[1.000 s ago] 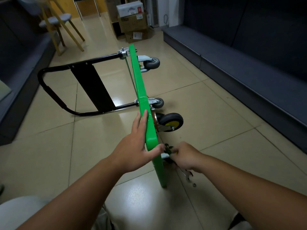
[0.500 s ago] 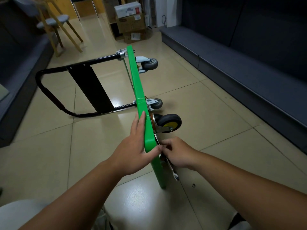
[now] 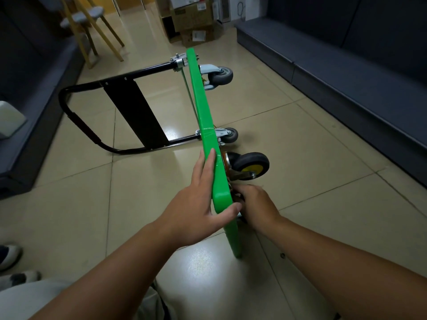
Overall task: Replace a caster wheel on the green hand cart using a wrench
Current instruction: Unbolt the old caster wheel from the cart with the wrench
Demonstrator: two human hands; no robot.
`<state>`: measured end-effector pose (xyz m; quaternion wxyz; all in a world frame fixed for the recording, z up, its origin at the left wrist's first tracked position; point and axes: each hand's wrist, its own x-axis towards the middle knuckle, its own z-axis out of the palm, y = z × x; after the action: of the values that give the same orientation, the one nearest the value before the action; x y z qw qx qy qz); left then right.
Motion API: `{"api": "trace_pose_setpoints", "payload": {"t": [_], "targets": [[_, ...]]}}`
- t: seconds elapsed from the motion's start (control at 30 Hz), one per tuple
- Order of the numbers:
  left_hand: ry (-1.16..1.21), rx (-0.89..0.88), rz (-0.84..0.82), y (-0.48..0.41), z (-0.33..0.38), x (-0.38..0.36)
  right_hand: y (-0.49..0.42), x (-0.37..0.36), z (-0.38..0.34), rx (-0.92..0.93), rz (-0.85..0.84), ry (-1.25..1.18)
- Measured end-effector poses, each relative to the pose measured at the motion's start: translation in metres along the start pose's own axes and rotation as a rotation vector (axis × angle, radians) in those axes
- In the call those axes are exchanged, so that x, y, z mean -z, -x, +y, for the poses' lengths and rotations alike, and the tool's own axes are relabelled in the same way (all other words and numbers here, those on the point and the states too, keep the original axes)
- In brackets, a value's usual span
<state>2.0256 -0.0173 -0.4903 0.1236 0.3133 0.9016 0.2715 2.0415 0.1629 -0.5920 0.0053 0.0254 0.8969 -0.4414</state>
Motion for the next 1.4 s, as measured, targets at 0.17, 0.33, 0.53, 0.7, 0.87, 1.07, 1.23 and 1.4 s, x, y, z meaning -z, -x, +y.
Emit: {"api": "trace_pose_setpoints", "payload": {"t": [0.17,0.33,0.53,0.7,0.87,1.07,1.23,1.4], "targets": [[-0.005,0.008,-0.003,0.000,0.002,0.000,0.018,0.015,0.017,-0.070,-0.020,0.645],[-0.008,0.019,-0.002,0.000,0.005,0.000,0.042,0.033,0.022,-0.662,-0.394,0.297],[-0.018,0.024,0.020,0.000,0.006,-0.001,0.023,0.044,-0.042,-0.486,-0.145,-0.198],[-0.014,0.025,0.016,0.000,0.004,-0.002,0.021,0.045,-0.066,-0.415,-0.083,-0.255],[-0.016,0.025,0.021,-0.002,0.002,-0.004,0.024,0.046,-0.054,-0.315,-0.128,-0.292],[-0.007,0.010,0.017,-0.003,0.000,-0.005,0.020,0.037,-0.025,-0.225,-0.200,-0.308],[0.008,-0.002,0.003,-0.002,-0.002,-0.004,0.008,0.021,-0.011,-0.152,-0.161,-0.148],[-0.016,-0.003,-0.002,0.000,-0.003,-0.001,0.006,0.005,-0.010,-0.128,-0.066,-0.171]]}}
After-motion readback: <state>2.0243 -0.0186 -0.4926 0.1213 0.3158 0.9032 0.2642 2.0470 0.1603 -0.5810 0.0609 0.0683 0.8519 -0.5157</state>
